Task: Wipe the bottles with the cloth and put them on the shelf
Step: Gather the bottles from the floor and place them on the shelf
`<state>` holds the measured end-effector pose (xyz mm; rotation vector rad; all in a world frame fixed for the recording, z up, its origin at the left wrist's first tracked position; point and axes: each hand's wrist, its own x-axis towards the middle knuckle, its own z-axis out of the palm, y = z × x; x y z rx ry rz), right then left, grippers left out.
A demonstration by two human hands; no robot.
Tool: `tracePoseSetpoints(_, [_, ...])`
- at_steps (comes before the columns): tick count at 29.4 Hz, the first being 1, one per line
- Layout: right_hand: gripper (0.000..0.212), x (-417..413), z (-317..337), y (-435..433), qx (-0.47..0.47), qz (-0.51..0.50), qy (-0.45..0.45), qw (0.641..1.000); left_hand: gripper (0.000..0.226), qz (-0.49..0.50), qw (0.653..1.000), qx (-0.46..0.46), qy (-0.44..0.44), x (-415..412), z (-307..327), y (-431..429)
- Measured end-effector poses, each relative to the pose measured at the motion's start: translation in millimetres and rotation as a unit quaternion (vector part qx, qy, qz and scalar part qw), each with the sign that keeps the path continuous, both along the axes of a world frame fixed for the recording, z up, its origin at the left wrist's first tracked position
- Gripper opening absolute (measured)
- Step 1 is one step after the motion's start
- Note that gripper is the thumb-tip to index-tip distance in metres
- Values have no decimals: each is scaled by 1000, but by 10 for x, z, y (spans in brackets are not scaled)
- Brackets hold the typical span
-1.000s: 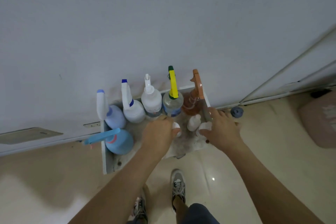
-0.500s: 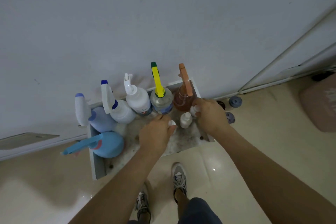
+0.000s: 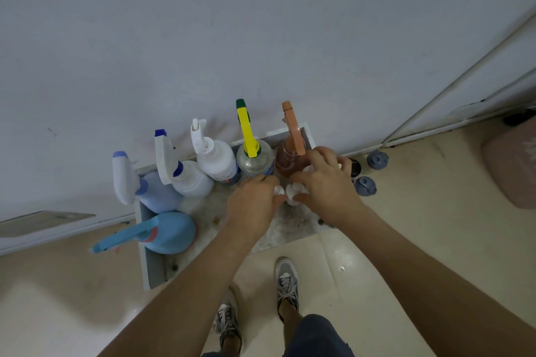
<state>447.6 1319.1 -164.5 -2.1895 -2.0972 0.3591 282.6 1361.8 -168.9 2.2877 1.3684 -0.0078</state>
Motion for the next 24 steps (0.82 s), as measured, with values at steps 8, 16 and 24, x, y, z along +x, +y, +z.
tracePoseSetpoints(8, [27, -13, -94, 42, 32, -78, 76, 994, 21, -13, 1000, 16, -5, -31, -26, 44])
tracePoseSetpoints(16, [26, -6, -213, 10, 80, -71, 144, 984, 18, 51, 996, 26, -75, -42, -40, -1])
tracePoseSetpoints(24, [54, 19, -137, -10, 36, -72, 166, 983, 32, 74, 994, 3, -84, -81, -72, -3])
